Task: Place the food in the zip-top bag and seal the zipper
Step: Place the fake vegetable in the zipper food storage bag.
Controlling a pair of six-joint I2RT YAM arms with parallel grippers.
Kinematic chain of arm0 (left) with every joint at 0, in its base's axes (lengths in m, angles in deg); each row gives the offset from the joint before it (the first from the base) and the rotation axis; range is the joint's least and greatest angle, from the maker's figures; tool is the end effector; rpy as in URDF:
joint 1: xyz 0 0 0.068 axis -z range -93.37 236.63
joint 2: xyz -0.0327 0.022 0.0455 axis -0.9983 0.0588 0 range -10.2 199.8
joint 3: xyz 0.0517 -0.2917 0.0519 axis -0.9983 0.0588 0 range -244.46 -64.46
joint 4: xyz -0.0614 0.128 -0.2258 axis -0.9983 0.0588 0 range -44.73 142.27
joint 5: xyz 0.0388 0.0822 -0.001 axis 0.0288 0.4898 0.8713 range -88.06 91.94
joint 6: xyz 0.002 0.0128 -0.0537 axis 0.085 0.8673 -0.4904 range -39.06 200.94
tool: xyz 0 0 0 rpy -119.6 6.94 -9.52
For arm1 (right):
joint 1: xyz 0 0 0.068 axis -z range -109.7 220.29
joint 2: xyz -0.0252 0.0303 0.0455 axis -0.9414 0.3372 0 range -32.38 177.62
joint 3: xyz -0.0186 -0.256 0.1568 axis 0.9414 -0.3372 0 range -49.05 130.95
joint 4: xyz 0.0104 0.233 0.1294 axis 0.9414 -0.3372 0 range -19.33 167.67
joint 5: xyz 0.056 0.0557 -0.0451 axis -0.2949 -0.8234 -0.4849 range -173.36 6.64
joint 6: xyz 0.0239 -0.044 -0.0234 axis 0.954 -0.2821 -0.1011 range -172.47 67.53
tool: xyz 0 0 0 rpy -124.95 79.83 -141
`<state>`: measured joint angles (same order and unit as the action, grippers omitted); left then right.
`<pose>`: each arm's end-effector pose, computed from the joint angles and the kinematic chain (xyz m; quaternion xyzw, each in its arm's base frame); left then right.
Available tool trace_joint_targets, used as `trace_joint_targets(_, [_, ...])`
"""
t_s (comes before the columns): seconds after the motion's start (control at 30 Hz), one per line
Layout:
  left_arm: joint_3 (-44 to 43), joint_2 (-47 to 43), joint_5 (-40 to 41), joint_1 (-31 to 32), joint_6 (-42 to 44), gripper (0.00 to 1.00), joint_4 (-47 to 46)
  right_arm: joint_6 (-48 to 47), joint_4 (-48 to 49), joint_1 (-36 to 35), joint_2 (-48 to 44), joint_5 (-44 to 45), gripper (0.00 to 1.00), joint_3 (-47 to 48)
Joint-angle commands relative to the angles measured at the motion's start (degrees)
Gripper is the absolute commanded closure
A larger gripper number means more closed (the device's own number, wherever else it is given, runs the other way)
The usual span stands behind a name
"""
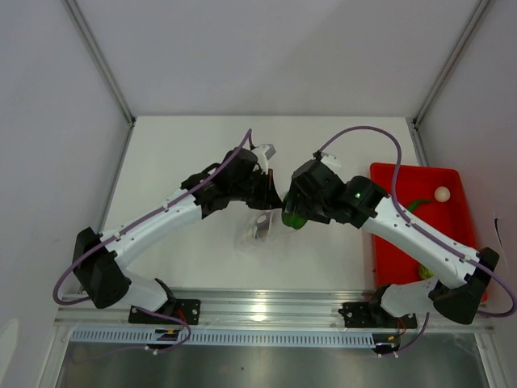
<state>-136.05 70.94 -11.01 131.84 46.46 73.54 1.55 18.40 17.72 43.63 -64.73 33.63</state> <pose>0.2192 -0.2326 0.3526 0.1328 0.8838 -0.3578 0.2707 0.1663 0.1973 0.3993 0.0637 0.9340 0.1620 0.3120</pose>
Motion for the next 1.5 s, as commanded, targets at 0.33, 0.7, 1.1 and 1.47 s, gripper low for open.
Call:
trace_joint_targets(0.33, [-3.20,-2.21,0.21,0.14,-0.32,0.99,0.20,4.70,-1.12,-2.44,-4.03,3.16,0.62,-5.86])
trace_joint_targets(0.7, [-5.31,-4.67,-0.93,2.34,-1.29,0.99,1.70,0.30,6.96,0.37,-1.57,2.20,0.58,-6.65])
trace_joint_targets(1.1, [-5.40,-4.86,0.65,2.87,-1.64,0.99,1.79,-2.43,9.44,3.53,-3.23,0.09,0.18,-6.48])
trace_joint_targets(1.47, [-6.54,-2.40,1.35,2.78,-0.68,0.99,1.61,-0.49,3.99,3.01,-8.58,1.05,0.01,-4.81])
